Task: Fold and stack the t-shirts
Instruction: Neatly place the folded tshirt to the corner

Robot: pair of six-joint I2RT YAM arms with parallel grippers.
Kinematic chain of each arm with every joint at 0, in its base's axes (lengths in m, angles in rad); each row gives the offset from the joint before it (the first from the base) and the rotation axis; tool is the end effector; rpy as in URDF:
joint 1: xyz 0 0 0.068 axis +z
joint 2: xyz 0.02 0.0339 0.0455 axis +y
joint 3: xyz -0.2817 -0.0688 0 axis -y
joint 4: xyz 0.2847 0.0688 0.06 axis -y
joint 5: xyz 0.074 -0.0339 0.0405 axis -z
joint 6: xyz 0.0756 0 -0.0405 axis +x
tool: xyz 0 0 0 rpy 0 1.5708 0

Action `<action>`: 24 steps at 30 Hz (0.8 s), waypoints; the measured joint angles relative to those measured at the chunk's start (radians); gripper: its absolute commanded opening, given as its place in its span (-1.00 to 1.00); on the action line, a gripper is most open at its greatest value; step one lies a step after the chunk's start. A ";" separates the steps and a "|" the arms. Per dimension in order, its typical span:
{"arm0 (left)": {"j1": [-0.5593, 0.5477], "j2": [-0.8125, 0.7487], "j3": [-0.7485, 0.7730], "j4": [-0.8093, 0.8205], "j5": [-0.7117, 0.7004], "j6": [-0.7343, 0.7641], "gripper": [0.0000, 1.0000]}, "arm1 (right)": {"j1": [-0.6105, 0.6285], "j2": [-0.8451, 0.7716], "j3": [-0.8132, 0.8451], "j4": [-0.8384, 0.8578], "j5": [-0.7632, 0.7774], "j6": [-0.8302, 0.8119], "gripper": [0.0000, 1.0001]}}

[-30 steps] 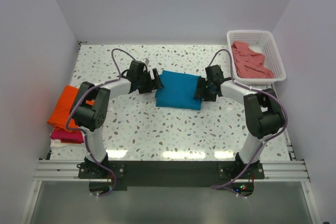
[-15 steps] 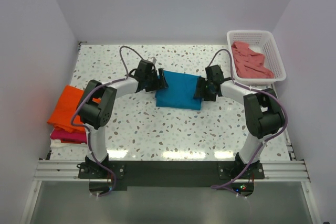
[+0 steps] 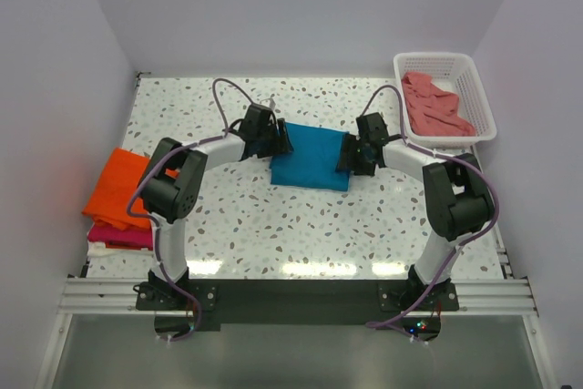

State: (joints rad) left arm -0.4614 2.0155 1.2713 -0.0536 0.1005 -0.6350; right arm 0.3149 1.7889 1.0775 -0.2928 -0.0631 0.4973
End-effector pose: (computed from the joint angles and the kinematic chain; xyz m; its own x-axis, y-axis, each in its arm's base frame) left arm 0.4403 -0.2274 0.1123 -0.8160 -0.2534 -0.5196 0.0269 0.8812 -0.4720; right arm 0.3941 0.1334 0.1220 -0.8679 0.2180 -0.4464 0.0828 0.9494 0.3028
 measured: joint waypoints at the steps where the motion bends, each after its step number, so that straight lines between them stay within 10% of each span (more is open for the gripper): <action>1: -0.001 0.002 0.001 0.000 -0.002 0.000 0.27 | 0.000 0.000 0.000 0.000 0.000 0.000 0.26; 12: -0.012 0.022 0.029 -0.010 -0.032 -0.008 0.06 | -0.002 0.000 0.000 0.001 -0.004 0.000 0.26; 24: -0.026 0.065 0.097 -0.088 -0.111 -0.064 -1.00 | -0.008 -0.024 -0.020 0.010 -0.008 0.000 0.28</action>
State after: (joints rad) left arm -0.4877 2.0804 1.3685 -0.1417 -0.0105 -0.6994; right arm 0.3065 1.7649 1.0576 -0.2829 -0.0708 0.4976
